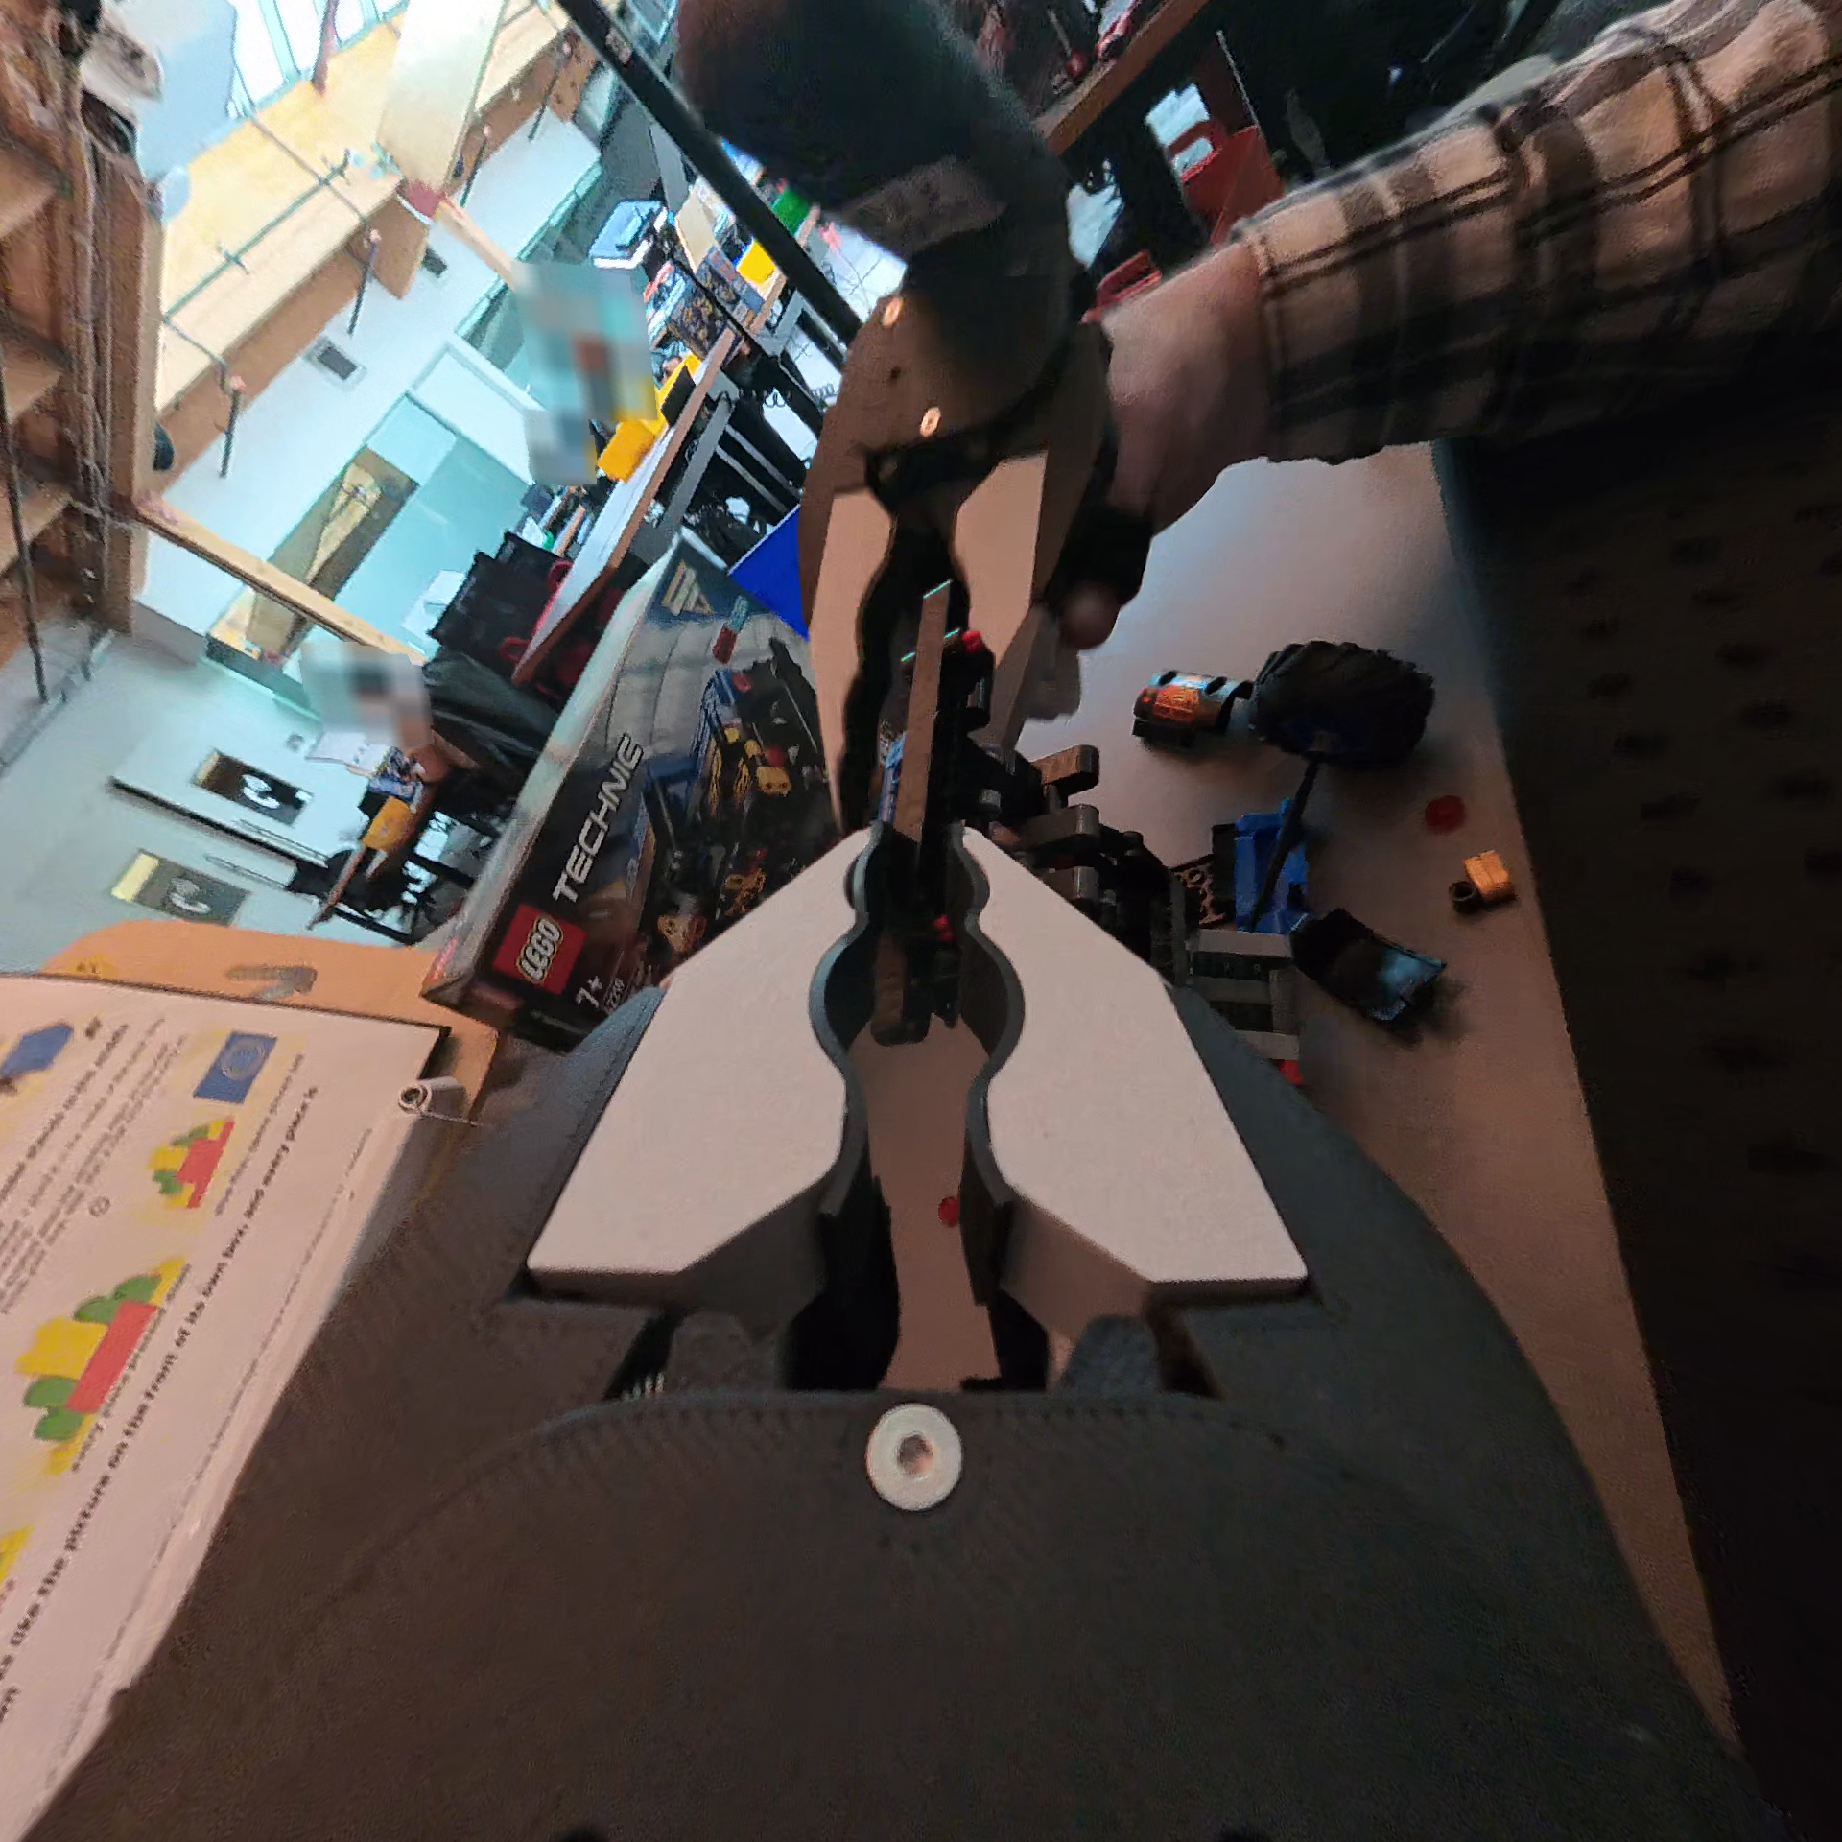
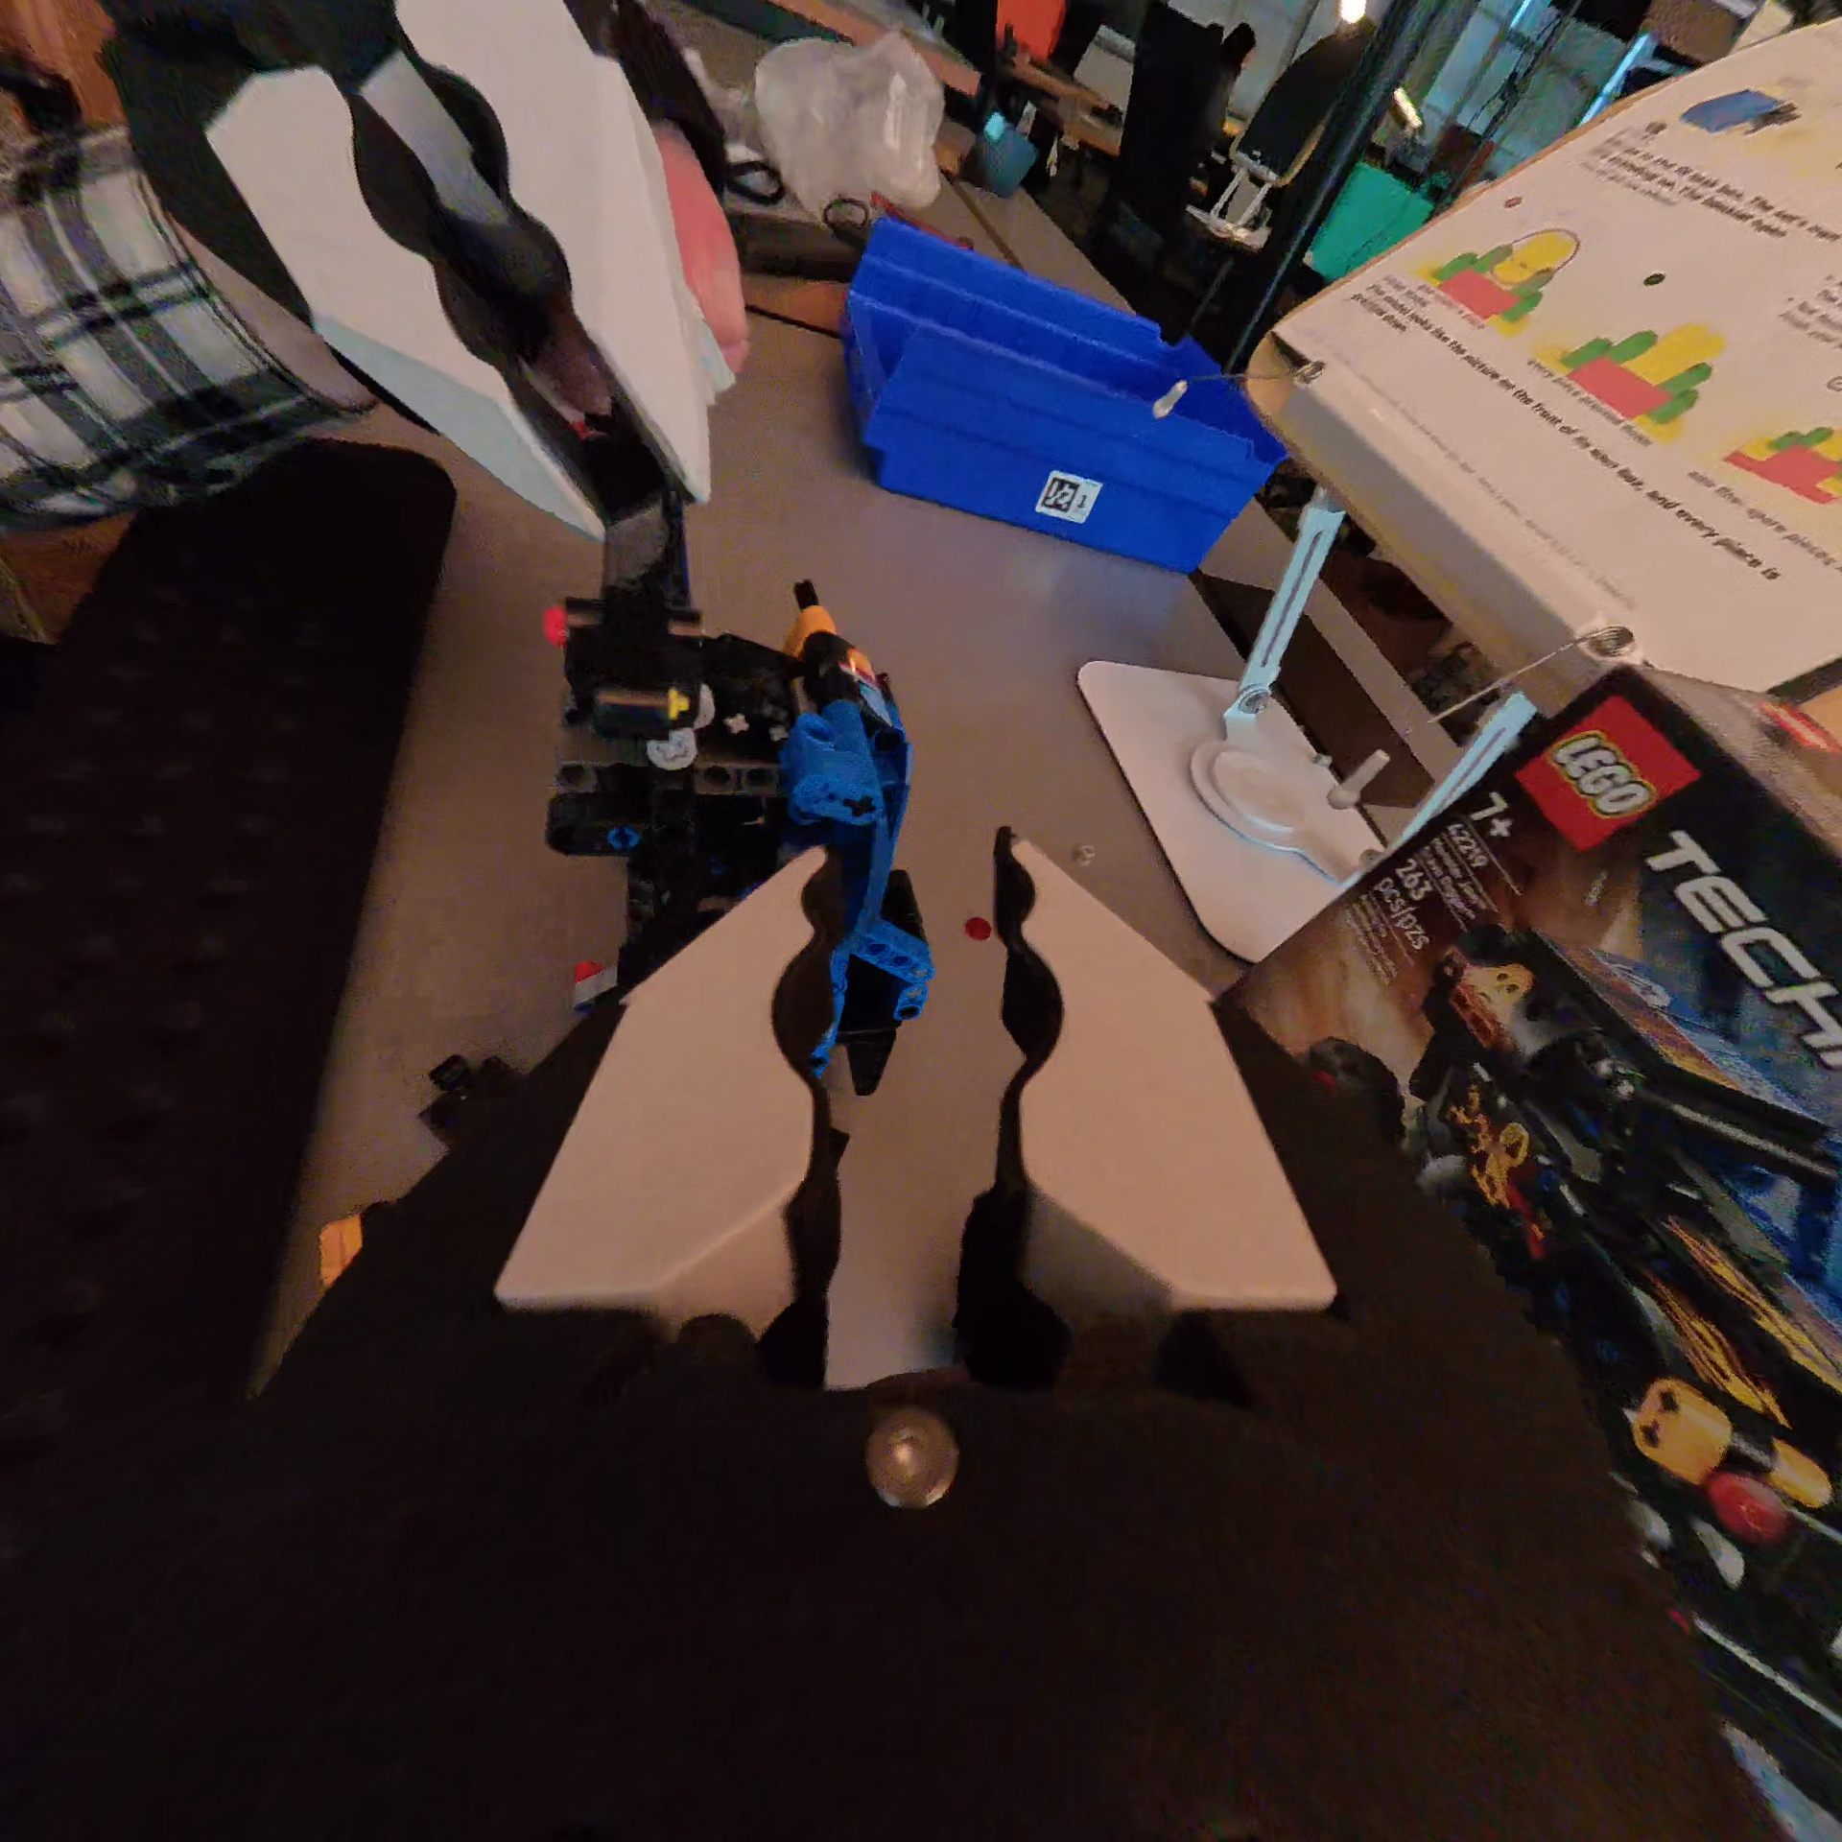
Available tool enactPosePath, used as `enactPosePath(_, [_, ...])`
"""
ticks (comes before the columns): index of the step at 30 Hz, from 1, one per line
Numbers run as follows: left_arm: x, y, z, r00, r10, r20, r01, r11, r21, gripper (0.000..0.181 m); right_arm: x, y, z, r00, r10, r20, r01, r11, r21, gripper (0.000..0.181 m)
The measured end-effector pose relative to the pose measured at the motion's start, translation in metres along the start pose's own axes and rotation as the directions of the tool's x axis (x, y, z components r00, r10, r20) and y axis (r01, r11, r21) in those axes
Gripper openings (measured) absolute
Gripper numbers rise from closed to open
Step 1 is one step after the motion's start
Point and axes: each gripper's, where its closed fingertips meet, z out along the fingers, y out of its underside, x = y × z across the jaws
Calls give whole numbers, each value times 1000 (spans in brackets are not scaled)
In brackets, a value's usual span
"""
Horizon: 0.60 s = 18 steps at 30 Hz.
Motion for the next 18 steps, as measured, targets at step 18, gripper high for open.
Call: enactPosePath(18, [55,28,-6,991,-63,-114,49,992,-115,19,-27,-2,16,907,-392,-151,373,917,-140,5])
